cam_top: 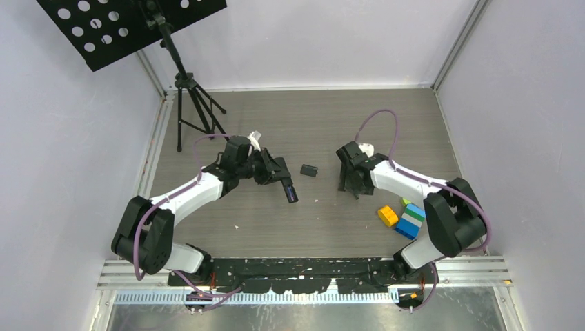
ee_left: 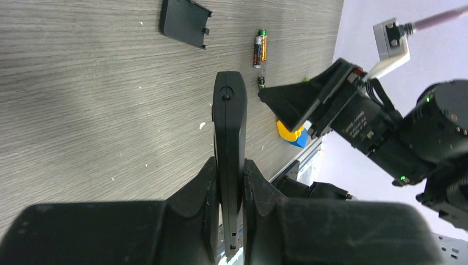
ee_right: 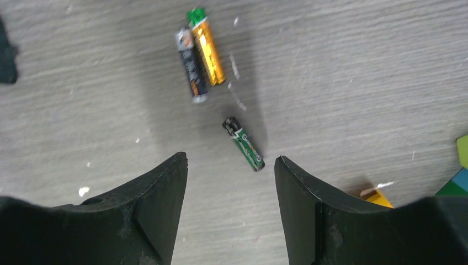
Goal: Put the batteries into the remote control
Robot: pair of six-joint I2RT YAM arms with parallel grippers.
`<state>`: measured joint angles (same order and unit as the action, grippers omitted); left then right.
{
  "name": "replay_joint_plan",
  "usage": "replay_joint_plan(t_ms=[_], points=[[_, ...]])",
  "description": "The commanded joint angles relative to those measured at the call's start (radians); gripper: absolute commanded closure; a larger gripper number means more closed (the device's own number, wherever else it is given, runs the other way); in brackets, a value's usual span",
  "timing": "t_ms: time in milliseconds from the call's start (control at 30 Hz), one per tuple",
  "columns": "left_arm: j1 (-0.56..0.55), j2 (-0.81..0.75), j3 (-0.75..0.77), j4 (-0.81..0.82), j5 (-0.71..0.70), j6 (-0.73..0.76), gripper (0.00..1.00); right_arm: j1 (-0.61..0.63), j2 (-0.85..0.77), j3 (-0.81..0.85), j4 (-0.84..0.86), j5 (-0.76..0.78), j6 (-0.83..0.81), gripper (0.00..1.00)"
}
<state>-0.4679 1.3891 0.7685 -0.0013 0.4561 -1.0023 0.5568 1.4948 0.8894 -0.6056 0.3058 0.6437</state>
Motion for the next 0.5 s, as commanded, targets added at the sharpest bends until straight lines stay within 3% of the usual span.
replay_joint_plan(t_ms=[0, 133, 367, 467], points=[[0.013, -0.039, 0.011, 0.007, 0.017, 0.034, 1.00, -0.059, 0.058, 0.031, 0.086, -0.004, -0.030, 0.37], [0.021, -0.038, 0.008, 0.004, 0.025, 0.037, 1.00, -0.104, 0.112, 0.042, 0.102, -0.048, -0.029, 0.47], [0.028, -0.040, 0.006, 0.004, 0.034, 0.038, 1.00, -0.116, 0.118, 0.042, 0.066, -0.053, 0.011, 0.82], [0.028, -0.042, 0.006, 0.007, 0.033, 0.035, 1.00, -0.117, 0.113, 0.036, 0.040, -0.052, 0.071, 0.92]])
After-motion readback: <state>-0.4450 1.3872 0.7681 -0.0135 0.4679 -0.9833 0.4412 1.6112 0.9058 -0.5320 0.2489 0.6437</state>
